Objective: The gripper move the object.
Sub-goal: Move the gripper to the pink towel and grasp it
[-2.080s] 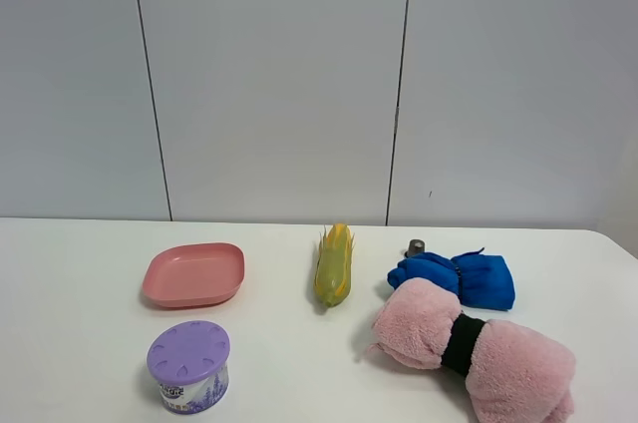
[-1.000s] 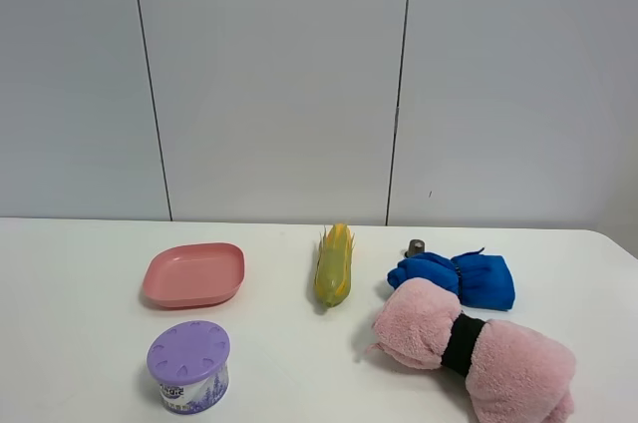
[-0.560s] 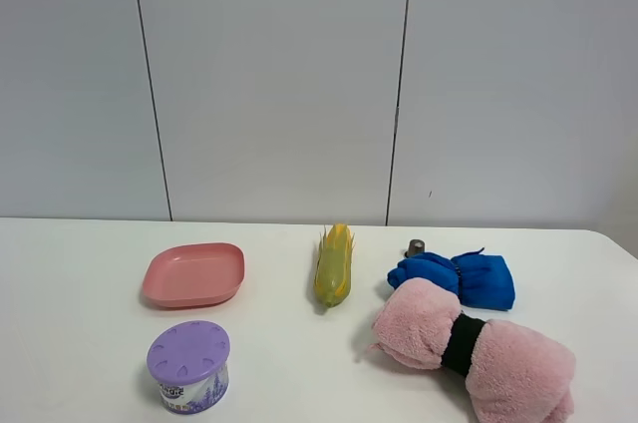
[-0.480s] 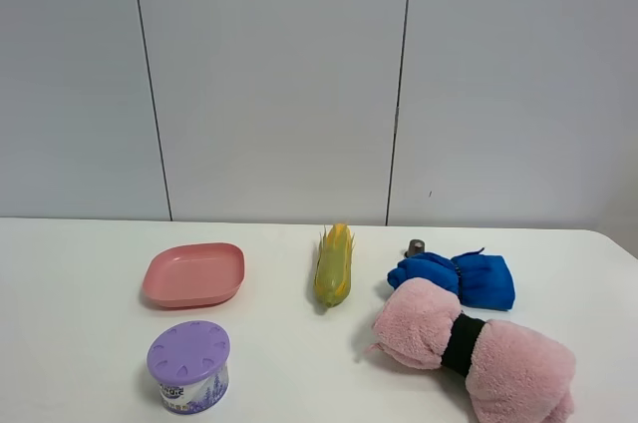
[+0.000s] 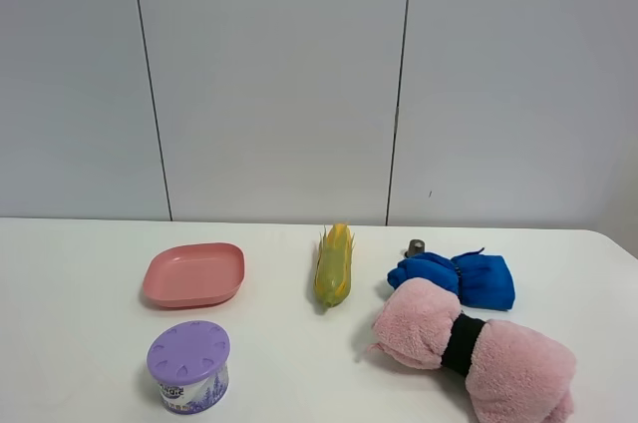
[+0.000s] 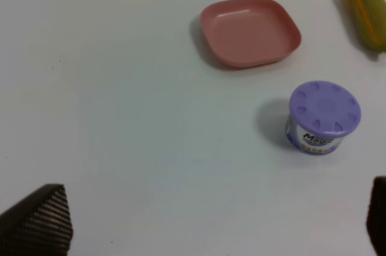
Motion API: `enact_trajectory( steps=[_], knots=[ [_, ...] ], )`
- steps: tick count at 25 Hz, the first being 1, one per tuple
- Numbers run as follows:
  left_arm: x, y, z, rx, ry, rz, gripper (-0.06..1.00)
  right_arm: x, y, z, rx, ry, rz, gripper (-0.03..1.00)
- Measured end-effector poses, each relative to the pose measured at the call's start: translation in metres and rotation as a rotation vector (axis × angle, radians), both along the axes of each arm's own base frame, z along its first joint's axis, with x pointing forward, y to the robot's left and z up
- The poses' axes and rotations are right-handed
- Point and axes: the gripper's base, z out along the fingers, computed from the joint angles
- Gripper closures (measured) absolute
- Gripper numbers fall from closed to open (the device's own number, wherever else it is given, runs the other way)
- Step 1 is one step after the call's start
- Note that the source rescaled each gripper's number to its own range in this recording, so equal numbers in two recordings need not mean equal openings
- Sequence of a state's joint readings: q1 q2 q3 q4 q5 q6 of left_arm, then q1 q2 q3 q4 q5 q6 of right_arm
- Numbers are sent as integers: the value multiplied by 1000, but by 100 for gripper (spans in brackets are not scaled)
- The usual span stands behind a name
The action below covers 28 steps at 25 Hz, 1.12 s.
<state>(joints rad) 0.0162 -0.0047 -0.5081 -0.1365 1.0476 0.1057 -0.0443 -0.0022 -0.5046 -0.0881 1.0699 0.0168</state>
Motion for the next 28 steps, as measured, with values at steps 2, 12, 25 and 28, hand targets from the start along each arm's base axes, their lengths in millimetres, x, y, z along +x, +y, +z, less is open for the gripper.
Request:
enact_trajectory(
  steps=[2, 12, 25, 28],
  knots=[
    [0, 0, 0, 0, 0, 0, -6, 0, 0, 0, -1, 0, 0, 3],
    [0, 0, 0, 0, 0, 0, -6, 6, 3, 35, -41, 14, 56, 3],
    [0, 0, 0, 0, 0, 0, -6, 136, 17, 157, -109, 256, 390, 10],
    [0, 0, 0, 0, 0, 0, -6, 179, 18, 156, -123, 329, 432, 11]
  ],
)
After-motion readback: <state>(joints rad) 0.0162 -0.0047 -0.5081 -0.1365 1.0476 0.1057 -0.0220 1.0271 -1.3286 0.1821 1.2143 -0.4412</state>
